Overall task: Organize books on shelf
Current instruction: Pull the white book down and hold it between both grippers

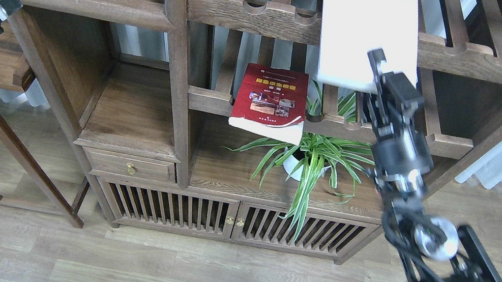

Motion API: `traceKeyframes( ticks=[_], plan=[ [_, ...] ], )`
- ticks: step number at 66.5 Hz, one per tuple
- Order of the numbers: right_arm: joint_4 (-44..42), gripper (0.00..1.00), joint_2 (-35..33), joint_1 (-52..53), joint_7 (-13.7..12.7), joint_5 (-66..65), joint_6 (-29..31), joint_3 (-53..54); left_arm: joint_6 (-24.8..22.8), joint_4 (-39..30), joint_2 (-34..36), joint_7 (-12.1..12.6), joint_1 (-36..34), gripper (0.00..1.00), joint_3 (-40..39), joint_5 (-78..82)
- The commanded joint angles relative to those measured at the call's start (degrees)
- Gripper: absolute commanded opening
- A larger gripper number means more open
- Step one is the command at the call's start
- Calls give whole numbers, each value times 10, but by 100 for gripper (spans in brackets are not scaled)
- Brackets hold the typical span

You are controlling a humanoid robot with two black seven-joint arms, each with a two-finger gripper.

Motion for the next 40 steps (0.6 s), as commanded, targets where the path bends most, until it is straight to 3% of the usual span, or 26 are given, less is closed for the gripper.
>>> traceKeyframes(
  ticks=[1, 18, 40],
  plan=[
    [8, 1, -45, -57, -3, 45, 1, 1, 0, 0, -54, 1, 18, 100, -12, -7],
    [6, 1, -96, -146, -3, 101, 1, 27, 0, 1, -165, 9, 76, 100, -20, -1],
    [-25, 1, -99, -219, -3, 105, 1, 65, 0, 3, -309, 22, 165, 100, -21, 22]
  ],
)
